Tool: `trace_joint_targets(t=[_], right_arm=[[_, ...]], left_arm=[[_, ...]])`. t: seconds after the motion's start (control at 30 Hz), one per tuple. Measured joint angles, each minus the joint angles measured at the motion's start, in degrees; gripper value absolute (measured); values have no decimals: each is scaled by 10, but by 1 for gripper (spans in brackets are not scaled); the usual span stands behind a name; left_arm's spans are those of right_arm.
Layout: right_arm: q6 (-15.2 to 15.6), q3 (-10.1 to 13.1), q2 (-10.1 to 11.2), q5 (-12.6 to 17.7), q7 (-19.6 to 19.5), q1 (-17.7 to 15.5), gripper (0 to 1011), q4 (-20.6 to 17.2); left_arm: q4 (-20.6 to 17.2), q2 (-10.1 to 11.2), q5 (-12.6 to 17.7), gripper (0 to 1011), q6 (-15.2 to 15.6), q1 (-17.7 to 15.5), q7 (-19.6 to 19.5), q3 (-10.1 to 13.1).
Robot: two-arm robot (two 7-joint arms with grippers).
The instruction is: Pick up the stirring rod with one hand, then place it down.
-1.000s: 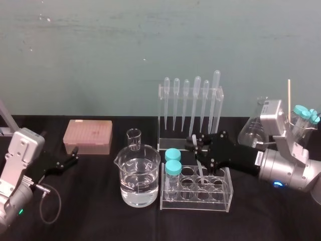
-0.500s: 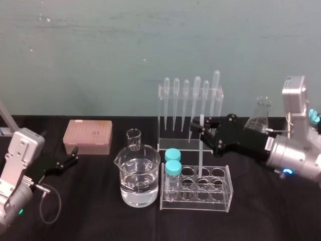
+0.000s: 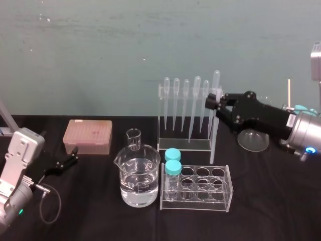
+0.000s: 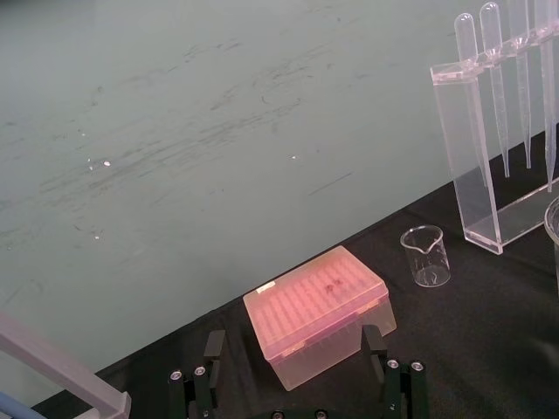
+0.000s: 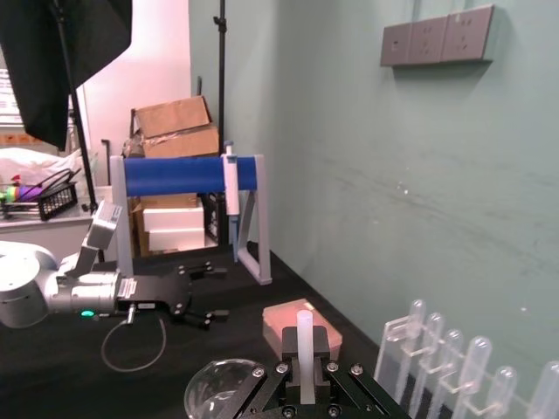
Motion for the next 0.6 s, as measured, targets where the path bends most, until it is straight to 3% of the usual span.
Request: trace_joint_targets(t=[0.6], right_arm=[[-4, -2, 25, 22, -8, 0, 80, -16]], left_arm=[[0, 0, 0, 1000, 0, 0, 0, 0]])
